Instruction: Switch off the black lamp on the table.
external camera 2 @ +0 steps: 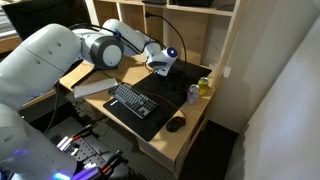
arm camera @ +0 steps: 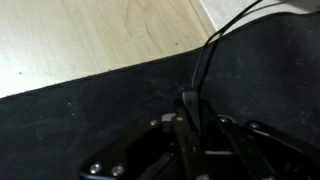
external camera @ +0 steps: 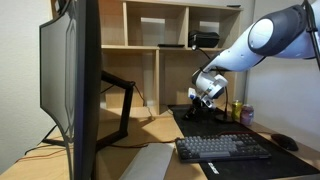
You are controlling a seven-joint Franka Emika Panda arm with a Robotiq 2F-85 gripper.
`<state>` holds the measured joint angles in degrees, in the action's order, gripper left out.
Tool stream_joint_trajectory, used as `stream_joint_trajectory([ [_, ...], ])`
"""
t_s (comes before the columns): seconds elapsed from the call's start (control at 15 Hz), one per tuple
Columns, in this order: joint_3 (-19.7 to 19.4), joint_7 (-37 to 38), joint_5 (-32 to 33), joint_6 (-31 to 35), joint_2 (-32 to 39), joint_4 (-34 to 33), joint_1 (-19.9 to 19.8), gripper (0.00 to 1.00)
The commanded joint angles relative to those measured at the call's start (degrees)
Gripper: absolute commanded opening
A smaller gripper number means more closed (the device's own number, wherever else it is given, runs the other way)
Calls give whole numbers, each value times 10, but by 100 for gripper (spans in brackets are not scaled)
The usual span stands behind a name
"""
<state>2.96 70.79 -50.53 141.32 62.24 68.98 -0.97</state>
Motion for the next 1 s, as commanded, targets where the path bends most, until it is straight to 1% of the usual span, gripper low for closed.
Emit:
stream_joint_trajectory([
  [0.0, 3, 13, 6, -11, 9, -15, -5, 45],
  [0.07, 3, 13, 7, -16, 9, -15, -6, 47],
  [0.13, 5, 12, 6, -18, 9, -16, -7, 52],
  [0.4, 8, 9, 8, -40, 8, -17, -11, 80],
  [0.47, 5, 15, 13, -61, 6, -16, -12, 88],
  [0.6, 7, 20, 12, -97, 5, -18, -17, 100],
  [0.87, 1, 45, 12, -163, 6, -27, -22, 100],
  [0.93, 2, 27, 4, -131, 3, -14, -16, 100],
])
